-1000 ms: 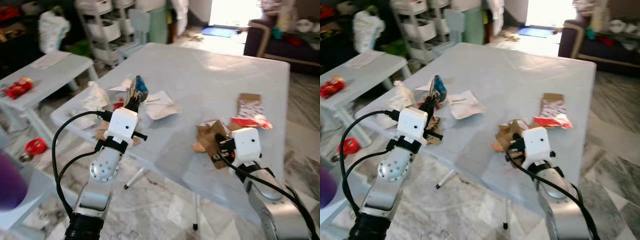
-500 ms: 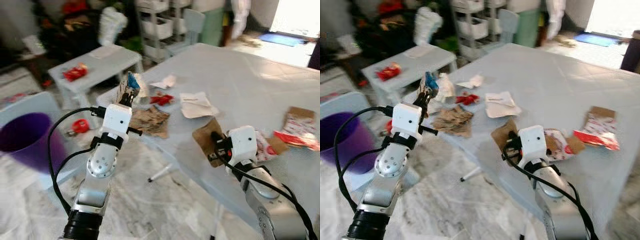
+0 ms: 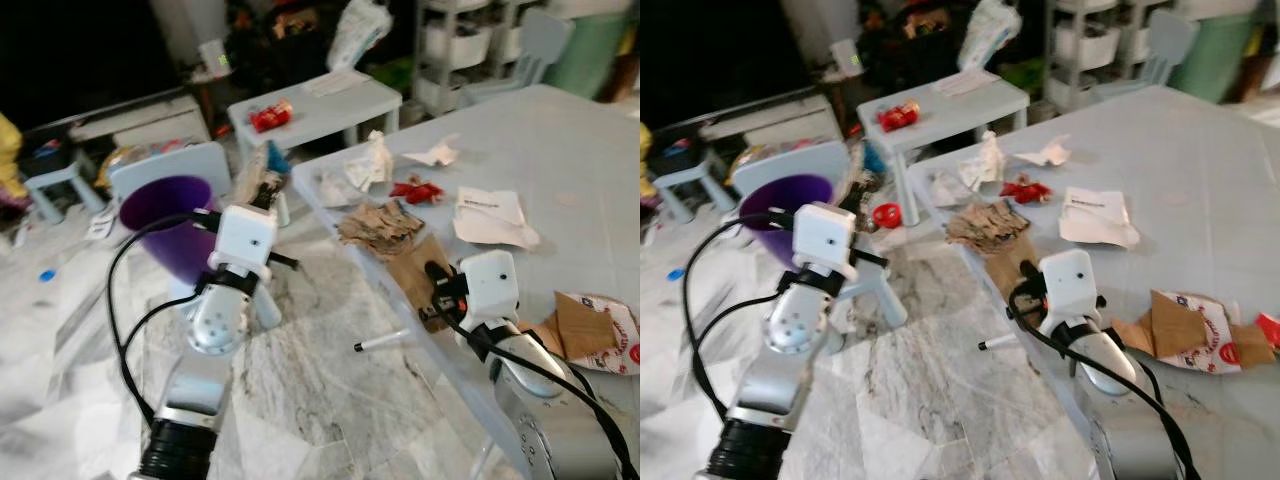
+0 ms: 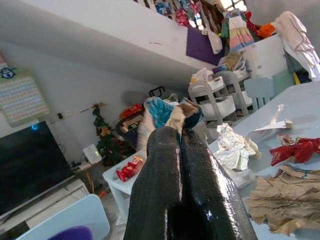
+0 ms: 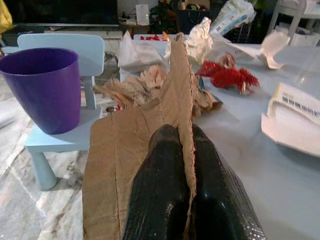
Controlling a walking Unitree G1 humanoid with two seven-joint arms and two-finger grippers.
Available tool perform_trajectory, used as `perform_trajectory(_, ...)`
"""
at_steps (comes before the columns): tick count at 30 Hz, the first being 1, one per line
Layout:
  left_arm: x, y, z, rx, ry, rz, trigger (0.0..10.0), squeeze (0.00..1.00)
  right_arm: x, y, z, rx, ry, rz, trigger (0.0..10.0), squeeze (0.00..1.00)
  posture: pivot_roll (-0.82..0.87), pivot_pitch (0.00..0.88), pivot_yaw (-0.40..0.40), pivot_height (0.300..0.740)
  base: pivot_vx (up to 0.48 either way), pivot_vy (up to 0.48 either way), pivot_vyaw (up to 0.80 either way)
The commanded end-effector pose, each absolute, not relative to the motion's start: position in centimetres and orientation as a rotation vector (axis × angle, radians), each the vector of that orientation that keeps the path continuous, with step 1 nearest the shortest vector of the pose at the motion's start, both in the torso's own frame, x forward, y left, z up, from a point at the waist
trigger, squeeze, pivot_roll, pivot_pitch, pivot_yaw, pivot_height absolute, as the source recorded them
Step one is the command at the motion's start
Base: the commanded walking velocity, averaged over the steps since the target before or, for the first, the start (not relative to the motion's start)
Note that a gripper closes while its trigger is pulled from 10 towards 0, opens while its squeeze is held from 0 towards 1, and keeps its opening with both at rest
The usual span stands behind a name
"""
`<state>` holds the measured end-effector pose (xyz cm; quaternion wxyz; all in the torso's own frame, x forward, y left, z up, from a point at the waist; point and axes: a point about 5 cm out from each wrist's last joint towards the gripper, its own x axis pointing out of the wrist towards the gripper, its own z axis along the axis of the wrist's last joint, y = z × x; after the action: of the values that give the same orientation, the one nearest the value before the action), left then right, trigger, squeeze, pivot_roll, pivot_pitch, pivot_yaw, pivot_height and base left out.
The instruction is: Picking trash to rubbish bin
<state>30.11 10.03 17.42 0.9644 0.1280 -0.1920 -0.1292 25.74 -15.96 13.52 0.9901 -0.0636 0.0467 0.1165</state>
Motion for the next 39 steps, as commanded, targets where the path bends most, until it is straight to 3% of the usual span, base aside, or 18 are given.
perform_trajectory(1,30.37,11.00,17.76,0.271,-0.392,-0.245,10.0,0.00,25.82,-15.33,14.02,-0.119,0.068,0.251,10.0,0.00,-0.11,0.000,0.067,0.740,0.000,0.000,0.80)
perform_trajectory(24,30.44,10.91,17.51,0.179,-0.337,-0.311,10.0,0.00,25.92,-14.85,13.95,-0.108,0.066,0.268,10.0,0.00,-0.10,0.000,0.072,0.740,0.000,0.000,0.79)
perform_trajectory(39,30.49,10.72,17.42,0.142,-0.298,-0.334,10.0,0.00,25.98,-14.92,13.92,-0.103,0.067,0.263,10.0,0.00,-0.10,0.000,0.069,0.740,0.085,0.000,0.00)
